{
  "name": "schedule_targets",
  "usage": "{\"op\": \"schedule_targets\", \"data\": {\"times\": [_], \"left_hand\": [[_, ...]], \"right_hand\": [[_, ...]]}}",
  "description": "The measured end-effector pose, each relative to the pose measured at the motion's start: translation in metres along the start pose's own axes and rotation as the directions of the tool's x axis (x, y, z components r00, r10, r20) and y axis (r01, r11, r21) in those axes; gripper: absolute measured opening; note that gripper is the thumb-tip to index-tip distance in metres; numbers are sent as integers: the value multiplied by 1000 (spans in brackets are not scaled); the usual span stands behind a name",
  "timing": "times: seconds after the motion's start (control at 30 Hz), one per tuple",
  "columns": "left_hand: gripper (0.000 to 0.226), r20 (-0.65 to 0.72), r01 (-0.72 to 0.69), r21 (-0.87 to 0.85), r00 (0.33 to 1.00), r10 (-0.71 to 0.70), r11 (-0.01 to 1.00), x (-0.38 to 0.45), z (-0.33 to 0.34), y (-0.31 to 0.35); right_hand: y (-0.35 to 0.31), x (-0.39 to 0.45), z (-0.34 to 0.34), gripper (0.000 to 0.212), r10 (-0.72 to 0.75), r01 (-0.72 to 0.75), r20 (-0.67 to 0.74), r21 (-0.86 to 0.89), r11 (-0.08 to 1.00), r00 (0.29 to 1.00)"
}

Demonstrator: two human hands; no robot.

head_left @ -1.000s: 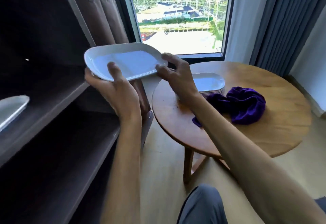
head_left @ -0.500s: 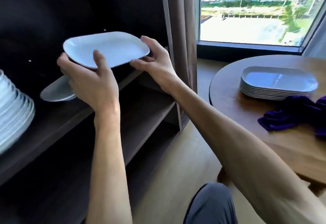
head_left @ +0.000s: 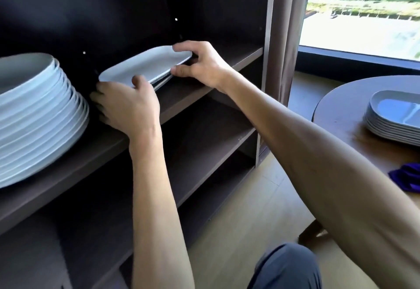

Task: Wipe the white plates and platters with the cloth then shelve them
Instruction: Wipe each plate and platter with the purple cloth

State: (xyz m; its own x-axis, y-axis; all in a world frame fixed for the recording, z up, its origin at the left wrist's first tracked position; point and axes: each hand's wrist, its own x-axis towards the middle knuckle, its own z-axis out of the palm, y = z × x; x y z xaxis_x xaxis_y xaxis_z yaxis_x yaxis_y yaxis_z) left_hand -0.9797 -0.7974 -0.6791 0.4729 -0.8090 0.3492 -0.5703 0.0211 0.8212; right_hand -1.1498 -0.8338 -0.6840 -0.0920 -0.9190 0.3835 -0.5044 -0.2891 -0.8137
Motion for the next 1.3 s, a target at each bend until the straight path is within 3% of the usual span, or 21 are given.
{"op": "schedule_targets", "data": {"times": [0.27,0.47,0.63,0.8,1.1,1.3], "left_hand": [[59,50,45,40,998,-47,998,4,-6,-3],[54,38,30,35,999,-31,999,0,-12,-3],[57,79,14,-10,997,-13,1000,-3,-15,-5],[49,104,-42,16,994,41,999,-9,-17,-4],[38,44,-86,54,996,83,995,-10,-15,-6],[43,112,-105,28,989,101,994,-8,-18,-4]], "right_hand": [[-3,6,2,58,72,-62,97,-101,993,993],[-8,2,7,56,96,-84,59,-176,981,994],[-8,1,15,74,108,-107,-11,-286,952,994],[-6,2,16,78,120,-128,-43,-293,948,992],[-6,-9,15,38,80,-111,-128,-255,961,989],[-9,-23,12,57,38,-69,-99,-334,940,994]]}}
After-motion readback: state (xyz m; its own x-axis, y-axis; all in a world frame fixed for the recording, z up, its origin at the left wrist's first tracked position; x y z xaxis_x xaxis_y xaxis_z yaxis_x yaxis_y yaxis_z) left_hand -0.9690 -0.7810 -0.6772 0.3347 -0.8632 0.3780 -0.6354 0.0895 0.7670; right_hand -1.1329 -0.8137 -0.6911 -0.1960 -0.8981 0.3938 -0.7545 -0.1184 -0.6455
